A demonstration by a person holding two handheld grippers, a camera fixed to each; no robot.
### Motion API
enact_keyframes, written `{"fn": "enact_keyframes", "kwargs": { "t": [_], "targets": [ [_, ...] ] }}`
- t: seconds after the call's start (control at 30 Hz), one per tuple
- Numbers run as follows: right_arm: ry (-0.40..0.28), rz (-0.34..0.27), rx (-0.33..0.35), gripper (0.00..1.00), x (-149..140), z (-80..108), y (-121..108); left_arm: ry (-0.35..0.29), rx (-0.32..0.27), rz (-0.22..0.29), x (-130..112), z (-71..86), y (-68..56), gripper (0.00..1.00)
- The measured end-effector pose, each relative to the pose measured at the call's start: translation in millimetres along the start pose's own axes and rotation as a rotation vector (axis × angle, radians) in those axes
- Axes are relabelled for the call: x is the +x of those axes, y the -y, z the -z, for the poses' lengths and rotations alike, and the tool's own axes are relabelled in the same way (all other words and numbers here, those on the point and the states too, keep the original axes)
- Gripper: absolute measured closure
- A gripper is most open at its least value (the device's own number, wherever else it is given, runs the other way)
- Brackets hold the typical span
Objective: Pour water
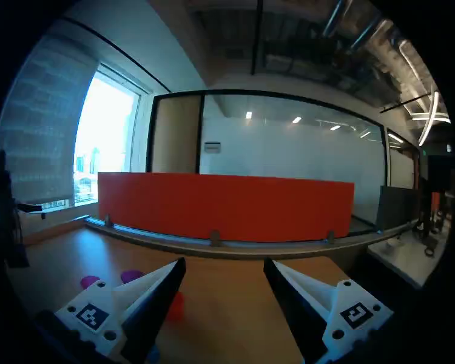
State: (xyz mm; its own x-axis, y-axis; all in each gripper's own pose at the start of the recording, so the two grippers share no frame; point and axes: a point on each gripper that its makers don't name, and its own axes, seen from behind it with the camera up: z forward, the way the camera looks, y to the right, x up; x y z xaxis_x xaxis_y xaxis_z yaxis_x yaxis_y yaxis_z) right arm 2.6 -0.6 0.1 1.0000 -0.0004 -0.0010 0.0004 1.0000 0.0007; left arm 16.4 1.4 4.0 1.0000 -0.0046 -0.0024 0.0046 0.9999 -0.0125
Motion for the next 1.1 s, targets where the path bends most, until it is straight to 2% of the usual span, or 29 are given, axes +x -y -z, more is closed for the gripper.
{"fn": "enact_keyframes", "kwargs": {
  "t": [0.3, 0.5, 0.67, 0.77, 0.97, 1.1],
  "targets": [
    [-0.042, -0.002, -0.003, 0.00, 43, 0.0, 1, 0.003, -0.055, -0.008, 37, -8.5, -7.0, 0.00],
    [-0.024, 0.001, 0.011, 0.00, 43, -0.8, 4, 0.023, -0.097, 0.006, 38, -13.7, -16.6, 0.00],
    [-0.013, 0.018, 0.042, 0.00, 42, -1.7, 8, 0.017, -0.148, -0.003, 46, -15.2, -23.9, 0.00],
    [-0.002, 0.042, 0.074, 0.00, 40, -1.0, 13, 0.018, -0.184, -0.020, 48, -15.6, -28.5, 0.00],
    [0.009, 0.080, 0.172, 0.00, 41, 1.6, 30, 0.035, -0.302, -0.065, 49, -14.7, -46.7, 0.00],
    [-0.001, 0.073, 0.252, 0.00, 51, 6.8, 49, 0.051, -0.364, -0.081, 48, -14.0, -56.6, 0.00]
  ]
}}
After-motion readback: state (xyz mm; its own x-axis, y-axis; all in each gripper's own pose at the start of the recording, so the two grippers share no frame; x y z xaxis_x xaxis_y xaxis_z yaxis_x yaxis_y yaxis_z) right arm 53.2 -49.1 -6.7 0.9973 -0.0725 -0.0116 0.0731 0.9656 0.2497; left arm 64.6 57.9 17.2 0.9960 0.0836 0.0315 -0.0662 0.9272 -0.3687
